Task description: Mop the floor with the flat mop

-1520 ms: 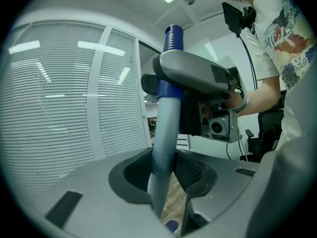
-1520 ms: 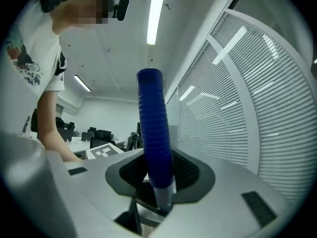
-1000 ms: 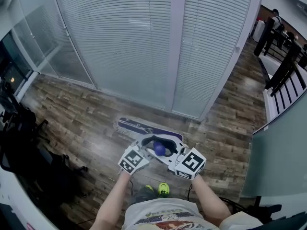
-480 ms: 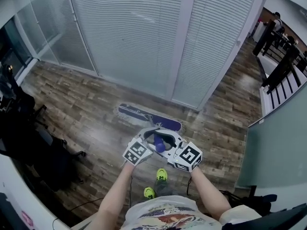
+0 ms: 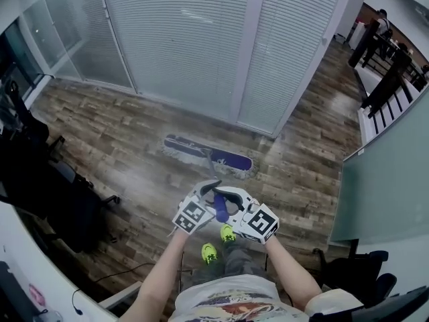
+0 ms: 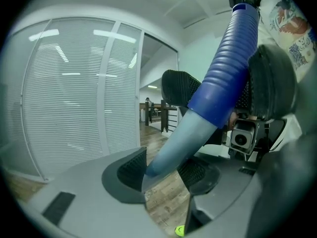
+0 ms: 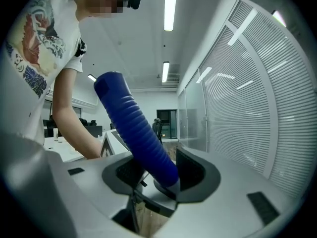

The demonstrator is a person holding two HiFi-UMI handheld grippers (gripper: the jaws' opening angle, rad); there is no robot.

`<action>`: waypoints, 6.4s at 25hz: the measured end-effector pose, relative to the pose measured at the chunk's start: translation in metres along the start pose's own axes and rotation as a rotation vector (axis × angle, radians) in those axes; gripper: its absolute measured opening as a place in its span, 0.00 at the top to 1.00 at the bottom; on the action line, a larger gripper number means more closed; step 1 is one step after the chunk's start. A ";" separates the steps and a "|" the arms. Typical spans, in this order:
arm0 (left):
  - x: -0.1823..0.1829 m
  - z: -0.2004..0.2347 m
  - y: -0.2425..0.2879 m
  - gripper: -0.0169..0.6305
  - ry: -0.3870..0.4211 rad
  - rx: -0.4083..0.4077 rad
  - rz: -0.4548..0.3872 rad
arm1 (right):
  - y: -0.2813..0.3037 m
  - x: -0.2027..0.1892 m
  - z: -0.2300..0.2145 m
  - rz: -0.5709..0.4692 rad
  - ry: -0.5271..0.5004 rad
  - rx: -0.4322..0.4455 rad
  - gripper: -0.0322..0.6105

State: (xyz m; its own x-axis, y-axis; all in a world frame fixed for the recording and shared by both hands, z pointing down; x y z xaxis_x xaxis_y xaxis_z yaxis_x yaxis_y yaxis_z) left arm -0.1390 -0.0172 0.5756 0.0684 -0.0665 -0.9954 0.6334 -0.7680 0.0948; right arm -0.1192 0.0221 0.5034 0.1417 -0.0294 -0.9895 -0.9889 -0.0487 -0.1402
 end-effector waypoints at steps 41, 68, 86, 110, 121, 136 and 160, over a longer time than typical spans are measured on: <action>-0.003 -0.383 -0.057 0.68 -0.057 0.144 0.006 | -0.275 0.024 0.268 -0.080 -0.028 0.279 0.65; -0.020 -0.030 -0.062 0.69 -0.049 0.081 -0.035 | 0.012 -0.023 0.064 -0.038 -0.052 0.253 0.65; -0.013 0.240 0.102 0.68 -0.047 0.107 0.000 | 0.122 -0.040 -0.231 -0.028 0.014 0.253 0.65; 0.010 0.217 0.120 0.65 0.026 0.010 -0.078 | 0.102 -0.013 -0.230 0.029 0.042 0.210 0.65; -0.007 0.035 0.034 0.68 0.022 -0.042 -0.088 | 0.011 -0.020 -0.047 0.061 0.012 0.122 0.65; 0.002 -0.169 -0.046 0.68 -0.033 -0.046 -0.100 | -0.099 0.007 0.139 0.099 0.020 0.105 0.64; -0.008 -0.388 -0.060 0.70 0.022 -0.098 -0.078 | -0.265 0.012 0.280 0.084 -0.019 0.169 0.65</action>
State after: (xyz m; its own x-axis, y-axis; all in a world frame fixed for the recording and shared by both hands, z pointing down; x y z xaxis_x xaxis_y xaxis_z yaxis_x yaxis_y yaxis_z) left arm 0.1215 0.2769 0.5817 0.0323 0.0059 -0.9995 0.7097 -0.7043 0.0188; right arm 0.1317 0.3146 0.5189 0.0594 -0.0076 -0.9982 -0.9908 0.1214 -0.0599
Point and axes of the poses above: the fingertips, and each gripper's own axes: y forward along the fingers, z to its left, x out of its top, the point moved 4 cm from there along -y, backward along the fingers, and after that the axes turned 14 degrees about -z, right-handed, at the moved point
